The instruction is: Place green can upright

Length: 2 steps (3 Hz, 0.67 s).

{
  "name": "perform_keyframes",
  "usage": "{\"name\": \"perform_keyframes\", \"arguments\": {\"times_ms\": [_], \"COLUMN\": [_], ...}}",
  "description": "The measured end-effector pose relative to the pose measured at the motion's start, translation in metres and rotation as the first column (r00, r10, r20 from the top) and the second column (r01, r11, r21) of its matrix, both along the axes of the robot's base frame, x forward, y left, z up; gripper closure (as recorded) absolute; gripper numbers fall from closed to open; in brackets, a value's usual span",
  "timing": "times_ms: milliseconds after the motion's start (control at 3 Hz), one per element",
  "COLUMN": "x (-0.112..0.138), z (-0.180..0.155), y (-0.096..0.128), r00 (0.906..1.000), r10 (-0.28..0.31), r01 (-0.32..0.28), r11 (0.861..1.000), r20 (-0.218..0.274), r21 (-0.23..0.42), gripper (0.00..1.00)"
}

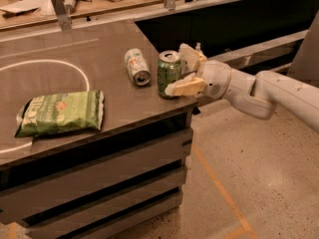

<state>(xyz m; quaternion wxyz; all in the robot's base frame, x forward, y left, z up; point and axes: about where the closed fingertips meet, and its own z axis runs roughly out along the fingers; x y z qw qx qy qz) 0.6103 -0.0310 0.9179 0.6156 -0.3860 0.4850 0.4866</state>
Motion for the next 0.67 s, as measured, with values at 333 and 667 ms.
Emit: {"name": "perform_keyframes", "arguments": {"times_ms": [333,667], "x": [-0.004,-0.003], "z": [0.010,0.018], "y": [-0.021,-0.039], "r00": [0.9996,0.9992], "r10": [-0.027,-0.039], "r01": [0.027,0.038], "r11": [0.993,0.981], "r20": [-0.001,-0.001], "r21": [-0.111,-0.190], "gripper": [0.00,0.00]}}
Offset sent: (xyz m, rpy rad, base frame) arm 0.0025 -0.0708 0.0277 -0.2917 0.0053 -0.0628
